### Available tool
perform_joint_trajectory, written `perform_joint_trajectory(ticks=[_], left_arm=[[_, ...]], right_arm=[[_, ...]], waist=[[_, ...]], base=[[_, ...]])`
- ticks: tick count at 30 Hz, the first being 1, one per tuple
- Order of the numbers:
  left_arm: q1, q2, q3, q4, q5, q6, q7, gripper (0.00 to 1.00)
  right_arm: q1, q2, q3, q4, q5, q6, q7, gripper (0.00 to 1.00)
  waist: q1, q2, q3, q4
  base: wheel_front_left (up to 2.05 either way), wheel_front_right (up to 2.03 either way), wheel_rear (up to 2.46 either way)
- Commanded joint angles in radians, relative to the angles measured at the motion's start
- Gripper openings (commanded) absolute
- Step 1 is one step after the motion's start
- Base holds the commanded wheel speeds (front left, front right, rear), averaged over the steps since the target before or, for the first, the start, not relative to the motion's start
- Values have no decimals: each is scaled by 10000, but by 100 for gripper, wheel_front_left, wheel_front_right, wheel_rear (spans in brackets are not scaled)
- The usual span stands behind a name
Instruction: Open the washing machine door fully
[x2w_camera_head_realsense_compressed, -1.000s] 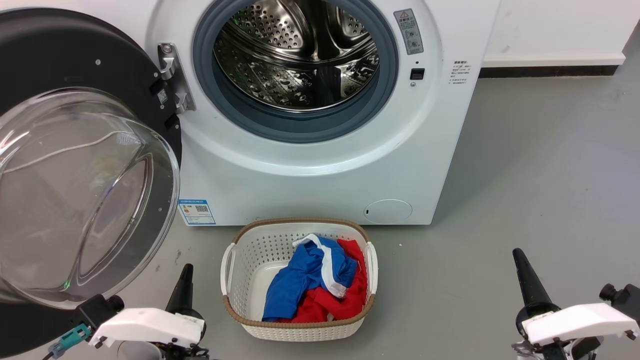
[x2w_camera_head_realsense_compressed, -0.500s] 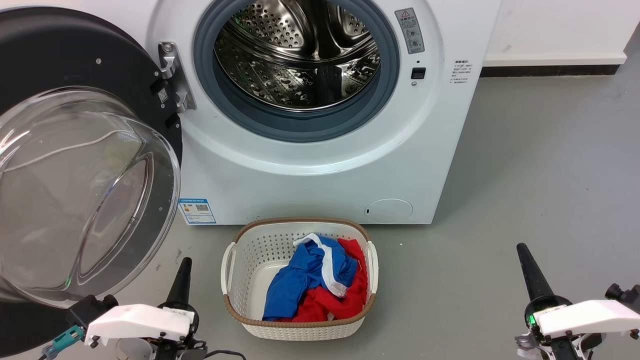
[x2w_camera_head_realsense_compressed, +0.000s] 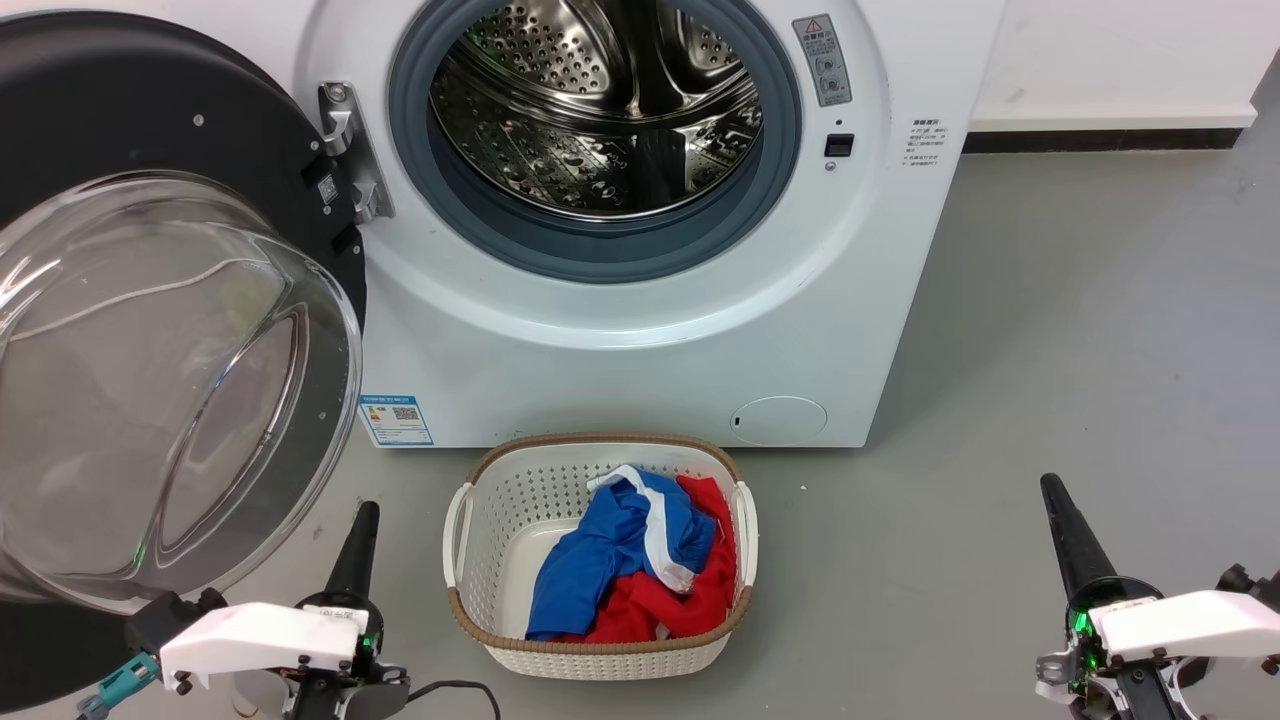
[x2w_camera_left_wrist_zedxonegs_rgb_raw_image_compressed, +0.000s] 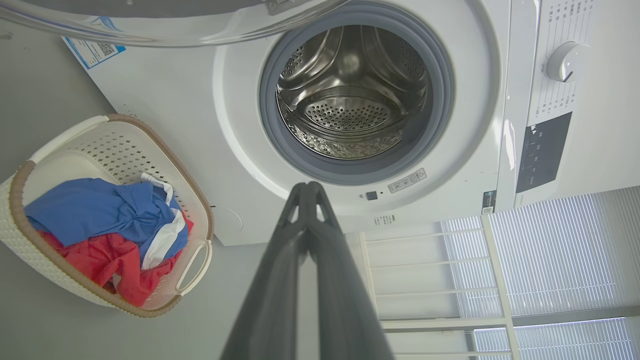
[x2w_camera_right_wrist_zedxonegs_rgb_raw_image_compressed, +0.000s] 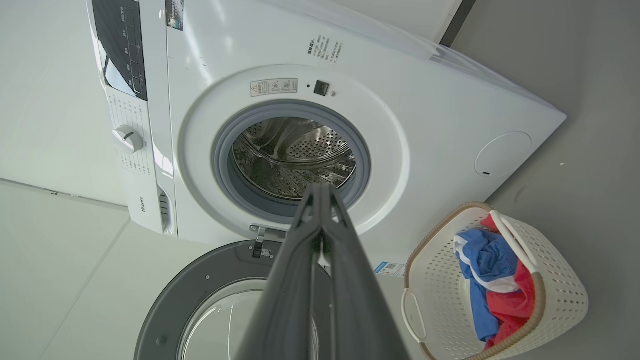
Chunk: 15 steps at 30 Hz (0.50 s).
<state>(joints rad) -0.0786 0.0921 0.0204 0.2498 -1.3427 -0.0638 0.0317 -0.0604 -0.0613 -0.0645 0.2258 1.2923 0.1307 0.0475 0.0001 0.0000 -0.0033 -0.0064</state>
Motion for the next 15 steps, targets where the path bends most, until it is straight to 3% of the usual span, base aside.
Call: perform_joint_trajectory(ticks=[1,15], left_arm=[[-202,-9,123,-75,-233,-102,71,0],[-280,-196,470,-71,-1258,-358,382,0]], right_arm=[[-201,-42,-48,-29,310,1,51,0],[-340,-25,-176,66,1566,1,263,0]], waist=[[-1,0,3,3],[-1,0,26,26]], base=[[0,0,0],[0,0,0]])
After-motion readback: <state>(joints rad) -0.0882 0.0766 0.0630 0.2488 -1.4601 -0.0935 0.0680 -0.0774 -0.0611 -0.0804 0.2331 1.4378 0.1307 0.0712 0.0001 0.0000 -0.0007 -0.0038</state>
